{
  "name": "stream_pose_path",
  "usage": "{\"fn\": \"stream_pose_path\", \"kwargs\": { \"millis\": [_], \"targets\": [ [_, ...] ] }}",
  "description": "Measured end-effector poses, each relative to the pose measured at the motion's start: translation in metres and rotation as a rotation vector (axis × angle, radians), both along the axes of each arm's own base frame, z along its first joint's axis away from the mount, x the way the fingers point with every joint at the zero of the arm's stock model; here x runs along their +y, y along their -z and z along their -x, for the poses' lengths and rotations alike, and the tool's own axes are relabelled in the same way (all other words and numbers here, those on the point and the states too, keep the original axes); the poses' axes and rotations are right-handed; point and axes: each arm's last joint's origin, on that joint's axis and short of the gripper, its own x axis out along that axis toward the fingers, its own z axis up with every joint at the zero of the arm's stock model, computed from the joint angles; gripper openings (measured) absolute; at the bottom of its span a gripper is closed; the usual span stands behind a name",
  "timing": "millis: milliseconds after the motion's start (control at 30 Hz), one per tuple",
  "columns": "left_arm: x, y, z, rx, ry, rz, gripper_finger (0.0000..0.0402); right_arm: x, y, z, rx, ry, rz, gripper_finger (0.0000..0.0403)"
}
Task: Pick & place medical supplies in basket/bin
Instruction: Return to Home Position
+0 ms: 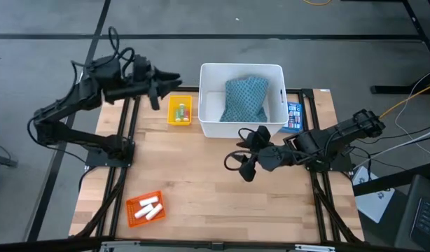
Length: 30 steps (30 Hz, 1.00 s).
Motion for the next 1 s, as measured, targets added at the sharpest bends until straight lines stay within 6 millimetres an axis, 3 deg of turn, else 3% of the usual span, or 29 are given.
{"fn": "stream_pose_path", "kwargs": {
  "millis": [167,367,567,733,867,1000],
  "targets": [
    [-0.017,-0.003,0.011,-0.045,0.097,0.089,0.0145,-0.008,-0.012,-0.004,-0.064,-0.087,-0.009,0.0224],
    [-0.022,-0.004,0.015,-0.055,0.122,0.099,0.0148,-0.028,-0.053,0.004,-0.302,-0.237,0.029,0.0224],
    [-0.024,-0.005,0.017,-0.099,0.165,0.208,0.0148,-0.047,-0.104,0.037,-0.613,-0.428,0.124,0.0224],
    [-0.029,-0.009,0.031,-0.081,0.204,0.058,0.0148,-0.054,-0.13,0.06,-0.816,-0.376,0.003,0.0224],
    [-0.035,-0.008,0.036,-0.058,0.245,0.011,0.0146,-0.052,-0.129,0.069,-0.769,-0.462,0.015,0.0224],
    [-0.042,0.005,0.038,-0.004,0.254,-0.009,0.0146,-0.048,-0.115,0.076,-0.605,-0.425,0.039,0.0224]
  ]
}}
